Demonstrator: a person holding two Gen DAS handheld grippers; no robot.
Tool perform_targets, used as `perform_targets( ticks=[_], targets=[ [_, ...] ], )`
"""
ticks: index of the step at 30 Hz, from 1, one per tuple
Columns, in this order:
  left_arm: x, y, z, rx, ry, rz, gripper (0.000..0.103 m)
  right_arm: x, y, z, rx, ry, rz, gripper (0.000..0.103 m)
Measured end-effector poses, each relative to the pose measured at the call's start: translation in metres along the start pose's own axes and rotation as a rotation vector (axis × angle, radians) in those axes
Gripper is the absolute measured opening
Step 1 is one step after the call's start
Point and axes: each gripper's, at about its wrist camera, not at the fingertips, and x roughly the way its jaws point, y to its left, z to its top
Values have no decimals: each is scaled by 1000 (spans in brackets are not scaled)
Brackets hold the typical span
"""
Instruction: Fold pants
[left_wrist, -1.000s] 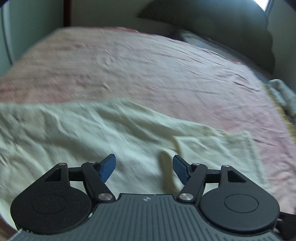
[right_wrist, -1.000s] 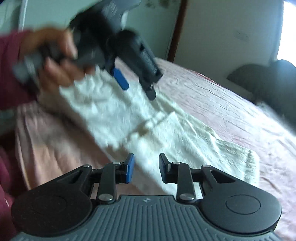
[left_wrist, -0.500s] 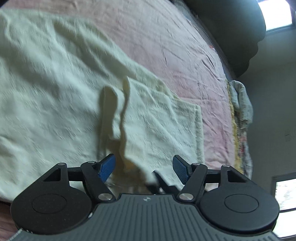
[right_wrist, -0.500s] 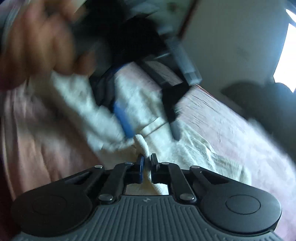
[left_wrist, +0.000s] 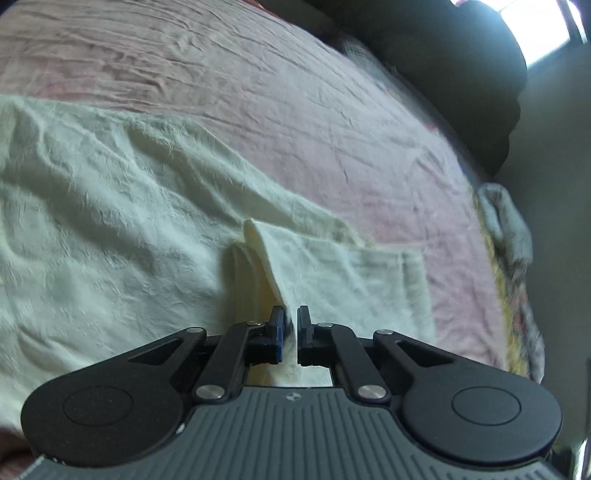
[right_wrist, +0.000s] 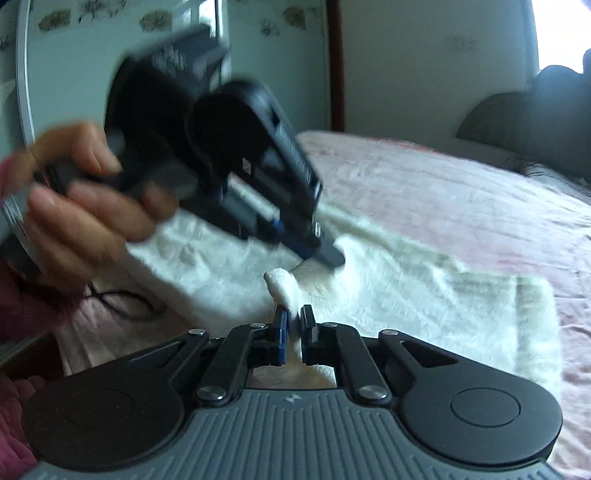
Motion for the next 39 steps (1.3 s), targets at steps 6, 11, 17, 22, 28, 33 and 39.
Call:
perform_targets(
  ticks=[6, 11, 17, 22, 28, 33, 39],
  targets=[
    [6, 20, -4, -28, -5, 61, 22, -1, -9, 2, 46, 73, 18, 14],
    [-6, 40, 14, -123, -65, 12, 53, -22, -20, 16, 59, -15, 40, 41],
    [21, 42, 30, -215, 20, -116, 71, 19, -27, 17, 124, 23, -33, 41],
    [41, 36, 32, -239, 82, -210, 42, 22, -28, 12, 159, 36, -32, 41],
    [37, 19, 32, -107, 0, -132, 6, 22, -36, 17, 181, 29, -49, 41],
    [42, 4, 37, -3, -53, -40, 6, 37, -38, 20, 197, 26, -31, 44],
    [23, 14, 32, -9, -41, -32, 22, 27, -33, 21, 222, 28, -49, 46]
  ],
)
